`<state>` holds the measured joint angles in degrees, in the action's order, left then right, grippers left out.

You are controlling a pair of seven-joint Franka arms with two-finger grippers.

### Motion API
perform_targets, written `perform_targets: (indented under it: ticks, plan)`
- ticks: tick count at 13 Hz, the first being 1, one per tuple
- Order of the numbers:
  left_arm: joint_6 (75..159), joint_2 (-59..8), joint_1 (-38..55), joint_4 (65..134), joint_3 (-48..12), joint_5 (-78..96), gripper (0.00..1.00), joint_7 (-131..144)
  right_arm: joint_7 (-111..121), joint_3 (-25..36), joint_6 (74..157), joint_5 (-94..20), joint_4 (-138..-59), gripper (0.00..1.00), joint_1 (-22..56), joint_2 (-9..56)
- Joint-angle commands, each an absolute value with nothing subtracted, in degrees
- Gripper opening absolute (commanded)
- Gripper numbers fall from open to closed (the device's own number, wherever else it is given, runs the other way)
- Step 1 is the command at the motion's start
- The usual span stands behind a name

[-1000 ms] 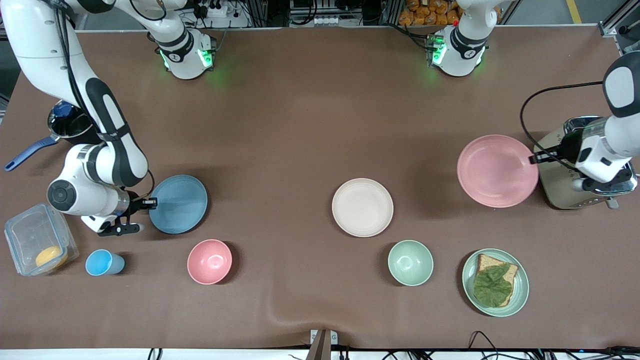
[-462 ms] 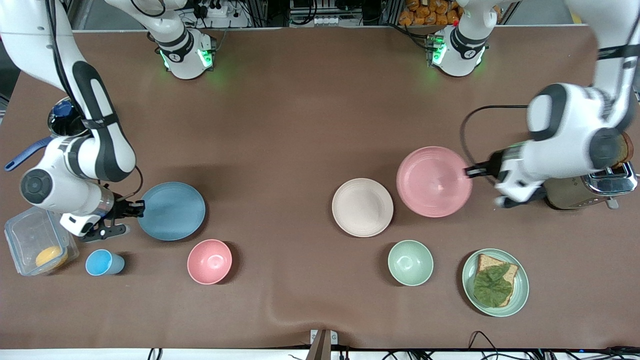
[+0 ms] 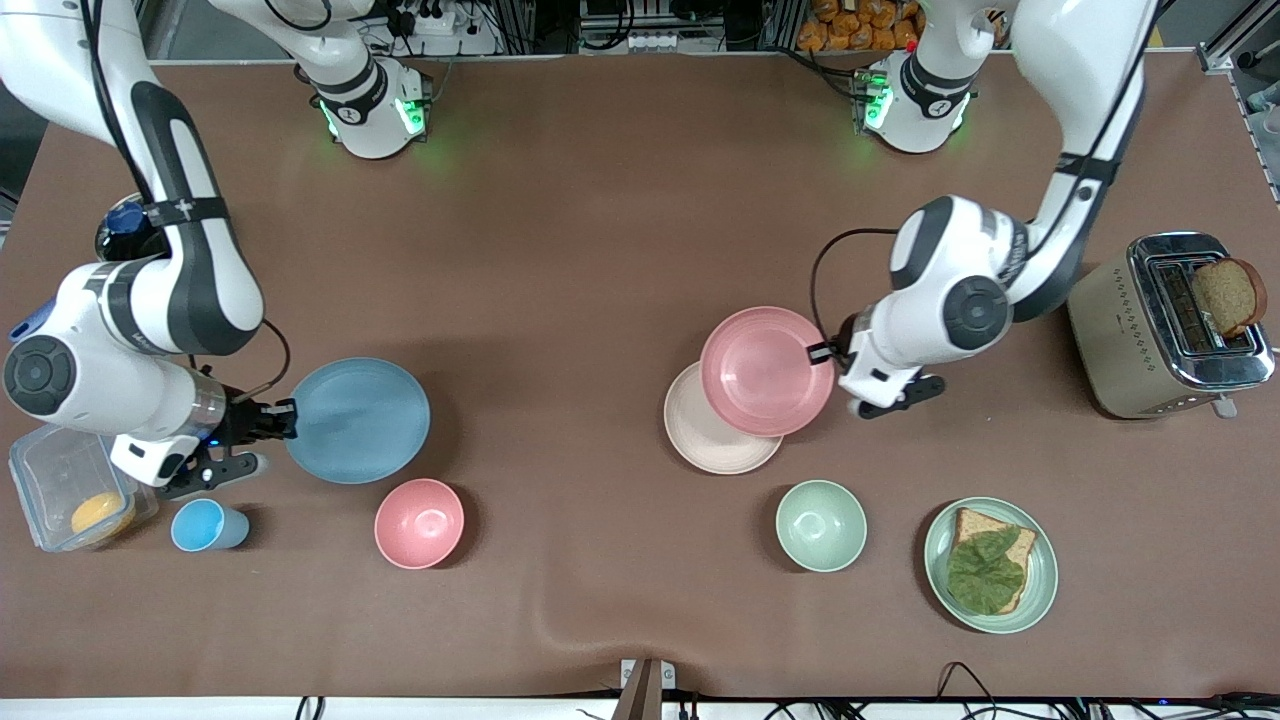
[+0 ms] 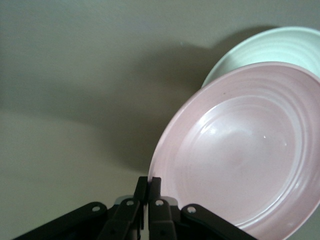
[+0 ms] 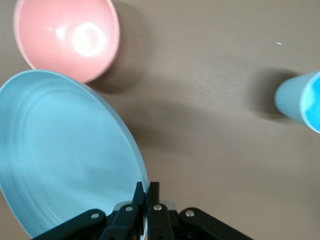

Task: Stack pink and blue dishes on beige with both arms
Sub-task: 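Lift the pink plate with the left gripper over the beige plate, then lower the pink plate onto the beige plate with the left gripper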

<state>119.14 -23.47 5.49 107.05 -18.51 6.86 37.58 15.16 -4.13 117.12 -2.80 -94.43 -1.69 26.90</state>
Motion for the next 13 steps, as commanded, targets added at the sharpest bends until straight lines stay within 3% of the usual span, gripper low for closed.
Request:
perform_targets:
  ticks: [1,5,13]
  plan:
    - [122.2,-24.7,5.2,108.3,-18.5,6.4,0.00,38.7,9.2,-4.2,116.3,-5.1,-93.9,0.00,1.7,27.0]
    - [126.4,-24.3,5.4,113.0,-19.0,6.5,0.00,38.8,2.0,-4.3,116.3,-5.8,-93.9,0.00,5.1,27.2]
    - [135.5,-27.7,6.9,113.1,-19.2,7.7,0.00,38.8,-4.8,-4.2,115.6,-12.8,-93.4,0.00,7.6,27.8]
